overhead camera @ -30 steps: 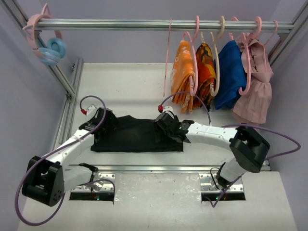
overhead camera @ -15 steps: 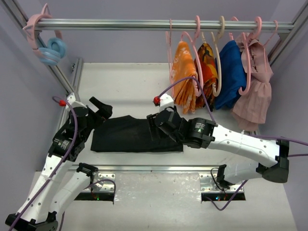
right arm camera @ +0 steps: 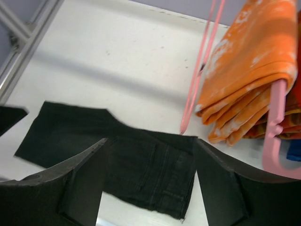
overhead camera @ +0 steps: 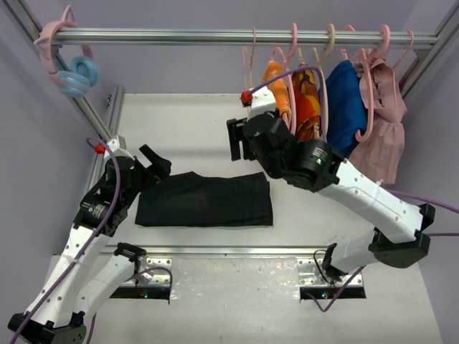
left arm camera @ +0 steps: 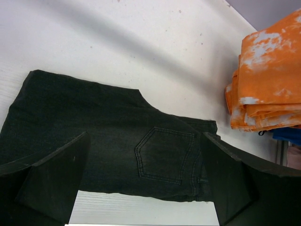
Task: Place the trousers on the hanger
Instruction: Pick up the hanger from the clothesline.
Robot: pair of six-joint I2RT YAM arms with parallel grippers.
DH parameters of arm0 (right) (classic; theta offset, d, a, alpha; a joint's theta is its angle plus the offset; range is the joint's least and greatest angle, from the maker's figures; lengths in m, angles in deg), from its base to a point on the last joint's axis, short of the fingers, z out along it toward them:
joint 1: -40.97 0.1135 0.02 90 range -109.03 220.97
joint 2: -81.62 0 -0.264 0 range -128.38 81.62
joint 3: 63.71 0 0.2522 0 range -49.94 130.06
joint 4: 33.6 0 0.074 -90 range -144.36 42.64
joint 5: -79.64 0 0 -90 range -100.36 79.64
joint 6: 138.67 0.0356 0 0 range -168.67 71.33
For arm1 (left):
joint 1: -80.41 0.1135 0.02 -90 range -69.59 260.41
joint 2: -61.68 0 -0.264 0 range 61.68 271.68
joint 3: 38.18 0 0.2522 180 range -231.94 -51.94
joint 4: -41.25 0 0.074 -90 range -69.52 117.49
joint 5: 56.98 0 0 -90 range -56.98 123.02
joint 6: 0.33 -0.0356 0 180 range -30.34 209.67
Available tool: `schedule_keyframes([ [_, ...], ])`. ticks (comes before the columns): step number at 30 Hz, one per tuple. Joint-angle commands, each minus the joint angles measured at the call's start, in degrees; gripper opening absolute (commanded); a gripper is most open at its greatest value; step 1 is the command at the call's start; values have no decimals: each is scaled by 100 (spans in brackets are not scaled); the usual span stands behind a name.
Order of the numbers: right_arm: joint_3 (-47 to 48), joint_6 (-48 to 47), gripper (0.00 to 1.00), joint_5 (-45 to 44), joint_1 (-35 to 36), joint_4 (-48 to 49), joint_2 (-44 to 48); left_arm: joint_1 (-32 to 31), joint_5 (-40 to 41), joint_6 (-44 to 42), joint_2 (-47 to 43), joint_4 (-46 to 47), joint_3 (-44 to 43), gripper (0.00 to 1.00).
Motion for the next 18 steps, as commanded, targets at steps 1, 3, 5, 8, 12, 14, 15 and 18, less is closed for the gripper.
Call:
schedule_keyframes([
  [1, 458, -373, 70, -255, -591, 26, -656, 52, -108, -190, 30, 167, -30, 100],
  [3, 565, -403, 68, -63, -904, 26, -805, 52, -98, -239, 42, 150, -40, 100],
  [5, 608, -382, 65, 256, -1339, 29, -933, 52, -85, -272, 46, 150, -19, 100],
  [8, 545, -390, 55, 698, -1706, 93, -1077, 52, -107, -302, 47, 203, 82, 100],
  [12, 297, -493, 38, 925, -1834, 326, -1273, 52, -214, -317, 110, 326, 240, 100],
  [14, 206, -496, 29, 906, -1834, 389, -1321, 52, -241, -324, 134, 337, 261, 100],
  [15, 160, -490, 26, 861, -1834, 431, -1295, 52, -243, -337, 136, 337, 262, 100],
  [18, -119, -454, 11, 781, -1834, 682, -1109, 47, -198, -371, 121, 333, 268, 100],
])
